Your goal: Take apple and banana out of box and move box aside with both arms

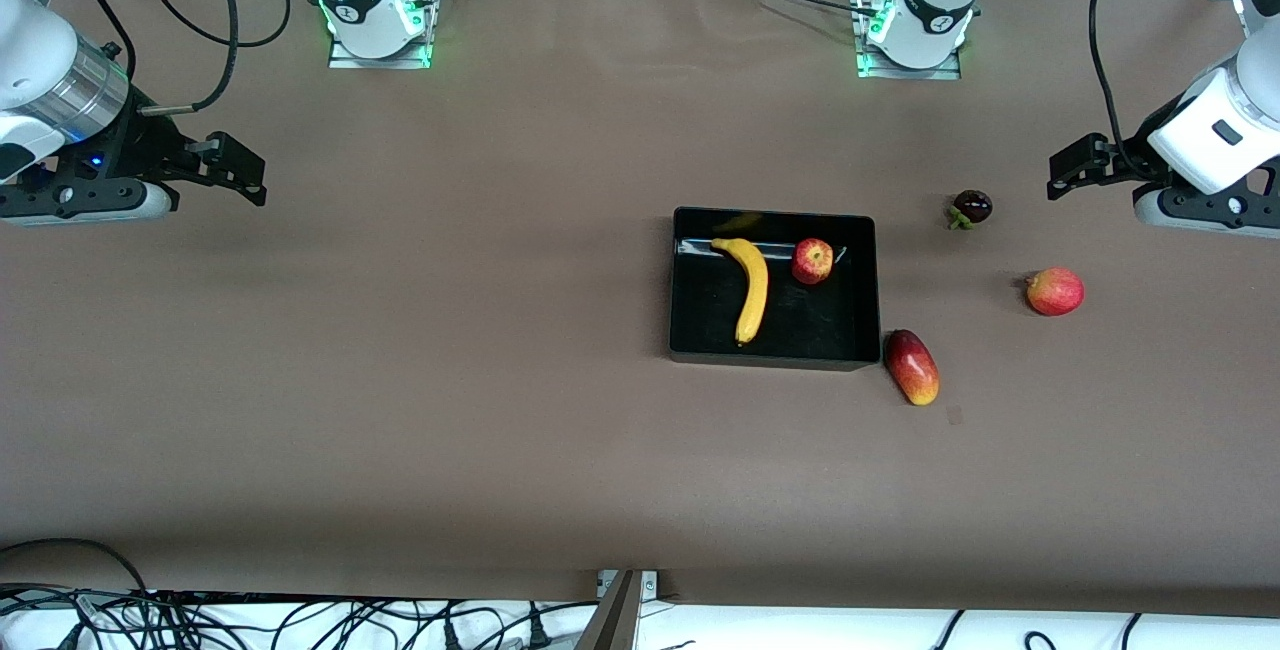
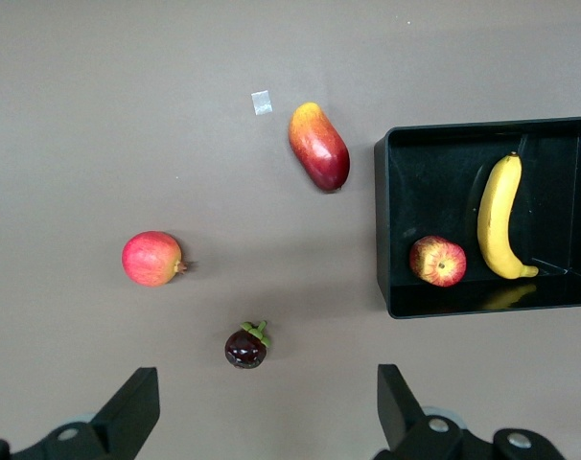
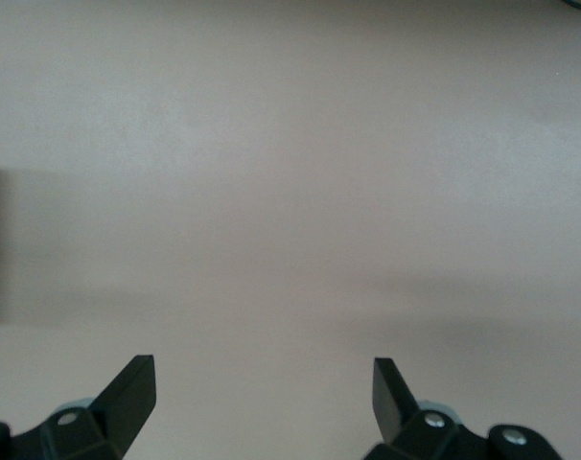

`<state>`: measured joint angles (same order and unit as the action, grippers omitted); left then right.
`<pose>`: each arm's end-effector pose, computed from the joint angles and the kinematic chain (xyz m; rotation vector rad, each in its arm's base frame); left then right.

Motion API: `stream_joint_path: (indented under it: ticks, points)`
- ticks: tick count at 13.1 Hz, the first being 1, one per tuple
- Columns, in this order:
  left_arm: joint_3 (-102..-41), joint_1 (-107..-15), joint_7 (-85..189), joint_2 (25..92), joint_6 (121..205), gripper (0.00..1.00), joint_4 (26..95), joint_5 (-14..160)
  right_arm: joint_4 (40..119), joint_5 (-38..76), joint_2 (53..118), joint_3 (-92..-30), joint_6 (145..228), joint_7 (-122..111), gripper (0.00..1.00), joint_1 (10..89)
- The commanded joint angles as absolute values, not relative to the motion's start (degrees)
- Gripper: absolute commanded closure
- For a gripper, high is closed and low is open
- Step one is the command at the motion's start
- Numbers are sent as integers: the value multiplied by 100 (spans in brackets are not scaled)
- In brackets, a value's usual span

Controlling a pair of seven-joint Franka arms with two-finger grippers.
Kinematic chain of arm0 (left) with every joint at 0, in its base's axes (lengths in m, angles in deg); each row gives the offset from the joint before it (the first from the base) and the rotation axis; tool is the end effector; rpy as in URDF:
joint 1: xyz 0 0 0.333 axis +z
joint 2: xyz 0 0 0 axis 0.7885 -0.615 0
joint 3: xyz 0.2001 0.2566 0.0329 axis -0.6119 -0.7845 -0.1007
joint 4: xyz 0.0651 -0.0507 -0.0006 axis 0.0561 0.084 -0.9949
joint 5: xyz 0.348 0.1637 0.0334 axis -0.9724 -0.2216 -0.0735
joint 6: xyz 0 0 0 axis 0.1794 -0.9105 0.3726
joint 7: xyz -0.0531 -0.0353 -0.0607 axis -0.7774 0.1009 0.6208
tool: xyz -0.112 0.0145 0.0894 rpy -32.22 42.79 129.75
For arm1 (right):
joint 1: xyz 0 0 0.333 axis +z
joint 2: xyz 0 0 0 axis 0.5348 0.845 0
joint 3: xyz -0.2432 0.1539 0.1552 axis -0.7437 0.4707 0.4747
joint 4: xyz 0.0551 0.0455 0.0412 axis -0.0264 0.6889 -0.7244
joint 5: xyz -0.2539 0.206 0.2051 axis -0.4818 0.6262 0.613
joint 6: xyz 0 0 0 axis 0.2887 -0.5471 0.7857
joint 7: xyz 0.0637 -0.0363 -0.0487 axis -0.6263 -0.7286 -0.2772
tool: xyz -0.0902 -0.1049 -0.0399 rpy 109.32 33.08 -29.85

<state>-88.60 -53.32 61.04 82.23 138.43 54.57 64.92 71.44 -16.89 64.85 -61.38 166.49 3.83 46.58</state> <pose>0.5552 -0.0237 0.5525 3.1217 -0.1337 -0.1021 0.5677 0.0855 0.5702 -3.1316 -0.1058 -0.0413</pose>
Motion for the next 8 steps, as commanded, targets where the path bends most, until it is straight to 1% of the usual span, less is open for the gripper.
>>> stream_joint_path:
  ticks: [1,7,8]
  points:
    - [-8870,-5381,6140,8088,13584,0,5188,6426,7100,-1698,6474,-6075,16634,449,0,4613]
    - [-8870,-5363,6140,8105,13513,0,5188,6443,7100,-1698,6465,-6075,16634,449,0,4613]
    - [-8861,-5381,6140,8097,13382,0,5197,6443,7100,-1698,6474,-6075,16634,449,0,4613]
